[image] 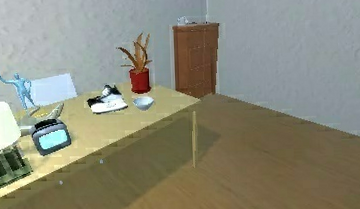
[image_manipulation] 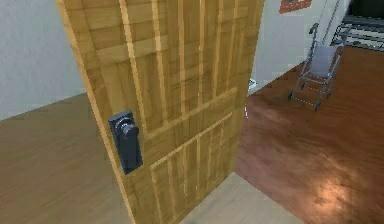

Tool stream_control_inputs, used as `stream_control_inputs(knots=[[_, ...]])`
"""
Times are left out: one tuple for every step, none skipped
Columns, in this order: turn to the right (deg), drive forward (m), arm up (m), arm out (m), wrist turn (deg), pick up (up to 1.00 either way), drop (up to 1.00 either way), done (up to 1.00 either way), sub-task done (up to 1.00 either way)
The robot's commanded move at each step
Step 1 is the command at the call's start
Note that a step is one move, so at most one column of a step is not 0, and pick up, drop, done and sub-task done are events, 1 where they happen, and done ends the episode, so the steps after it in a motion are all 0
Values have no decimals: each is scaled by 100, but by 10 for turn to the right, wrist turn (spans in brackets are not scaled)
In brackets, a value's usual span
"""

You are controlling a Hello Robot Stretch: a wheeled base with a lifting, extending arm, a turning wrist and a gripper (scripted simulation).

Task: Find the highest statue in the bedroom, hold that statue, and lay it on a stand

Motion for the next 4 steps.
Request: stream_control_inputs(knots=[[120, 0, 0, 0, 0, 0, 0, 0, 0], [0, 5, 0, 0, 0, 0, 0, 0, 0], [-390, 0, 0, 0, 0, 0, 0, 0, 0], [0, 50, 0, 0, 0, 0, 0, 0, 0]])
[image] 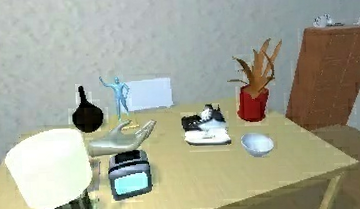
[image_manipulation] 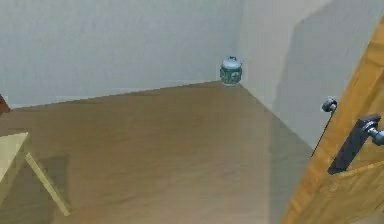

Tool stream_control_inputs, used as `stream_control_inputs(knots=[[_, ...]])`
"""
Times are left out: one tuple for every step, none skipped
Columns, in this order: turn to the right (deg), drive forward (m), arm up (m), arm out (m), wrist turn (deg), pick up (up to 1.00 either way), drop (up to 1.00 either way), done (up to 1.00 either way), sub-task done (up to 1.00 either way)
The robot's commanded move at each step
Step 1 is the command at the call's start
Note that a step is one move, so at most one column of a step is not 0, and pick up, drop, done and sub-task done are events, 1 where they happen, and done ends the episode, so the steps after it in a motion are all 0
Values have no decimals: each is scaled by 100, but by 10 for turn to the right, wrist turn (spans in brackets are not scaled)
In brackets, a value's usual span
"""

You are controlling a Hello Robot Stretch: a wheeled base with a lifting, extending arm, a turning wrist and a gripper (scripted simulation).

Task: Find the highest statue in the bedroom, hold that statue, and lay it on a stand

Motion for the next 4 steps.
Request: stream_control_inputs(knots=[[-450, 0, 0, 0, 0, 0, 0, 0, 0], [-450, 0, 0, 0, 0, 0, 0, 0, 0], [-30, 0, 0, 0, 0, 0, 0, 0, 0], [0, 75, 0, 0, 0, 0, 0, 0, 0]])
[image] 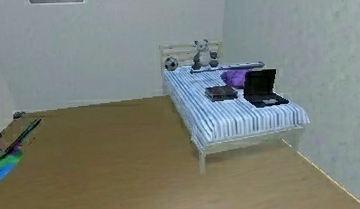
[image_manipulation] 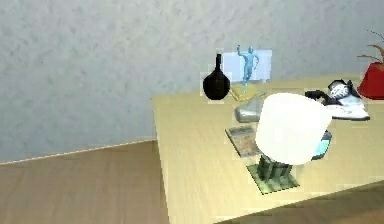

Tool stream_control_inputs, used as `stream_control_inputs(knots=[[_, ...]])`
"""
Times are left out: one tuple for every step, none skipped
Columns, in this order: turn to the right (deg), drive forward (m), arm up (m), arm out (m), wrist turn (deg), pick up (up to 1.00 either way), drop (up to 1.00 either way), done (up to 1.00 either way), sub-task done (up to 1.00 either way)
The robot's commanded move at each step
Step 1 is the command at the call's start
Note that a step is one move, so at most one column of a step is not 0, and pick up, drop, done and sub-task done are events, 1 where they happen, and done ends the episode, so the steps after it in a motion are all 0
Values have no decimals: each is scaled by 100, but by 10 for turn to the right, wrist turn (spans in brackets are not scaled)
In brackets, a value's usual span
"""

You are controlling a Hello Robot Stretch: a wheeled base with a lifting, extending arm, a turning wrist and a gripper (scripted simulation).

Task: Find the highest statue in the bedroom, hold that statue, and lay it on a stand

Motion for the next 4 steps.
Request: stream_control_inputs(knots=[[-150, 0, 0, 0, 0, 0, 0, 0, 0], [0, 45, 0, 0, 0, 0, 0, 0, 0], [450, 0, 0, 0, 0, 0, 0, 0, 0], [450, 0, 0, 0, 0, 0, 0, 0, 0]])
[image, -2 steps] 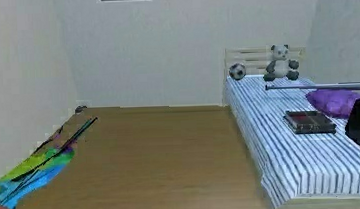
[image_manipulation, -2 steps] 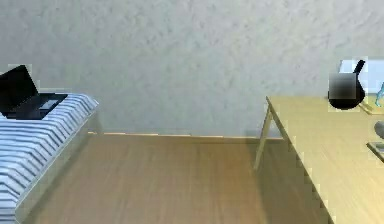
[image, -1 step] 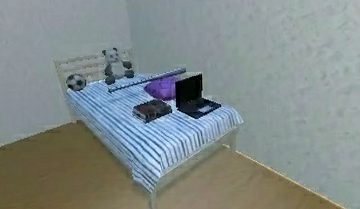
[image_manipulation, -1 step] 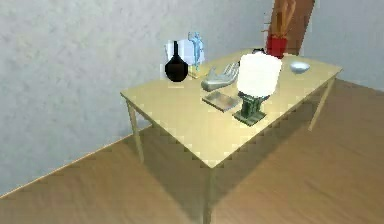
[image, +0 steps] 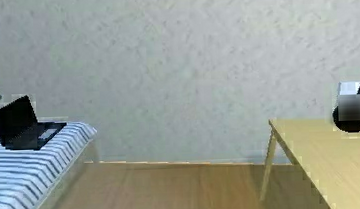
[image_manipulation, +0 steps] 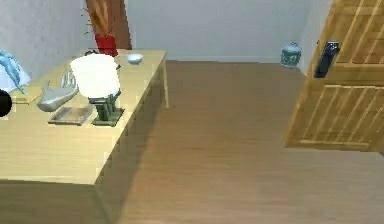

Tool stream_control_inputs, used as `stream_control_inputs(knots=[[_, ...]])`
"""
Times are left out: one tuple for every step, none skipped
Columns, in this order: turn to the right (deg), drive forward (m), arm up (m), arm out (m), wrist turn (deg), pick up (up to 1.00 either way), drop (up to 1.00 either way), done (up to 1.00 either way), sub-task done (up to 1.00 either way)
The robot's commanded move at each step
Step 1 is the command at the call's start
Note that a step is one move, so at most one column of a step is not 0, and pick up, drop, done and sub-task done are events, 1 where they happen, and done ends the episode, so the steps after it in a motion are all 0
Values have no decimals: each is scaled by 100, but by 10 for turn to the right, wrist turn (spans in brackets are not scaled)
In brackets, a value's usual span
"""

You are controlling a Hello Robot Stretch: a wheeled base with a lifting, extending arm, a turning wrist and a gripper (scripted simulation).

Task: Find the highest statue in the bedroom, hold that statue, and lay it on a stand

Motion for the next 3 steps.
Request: stream_control_inputs(knots=[[0, 55, 0, 0, 0, 0, 0, 0, 0], [-210, 0, 0, 0, 0, 0, 0, 0, 0], [450, 0, 0, 0, 0, 0, 0, 0, 0]])
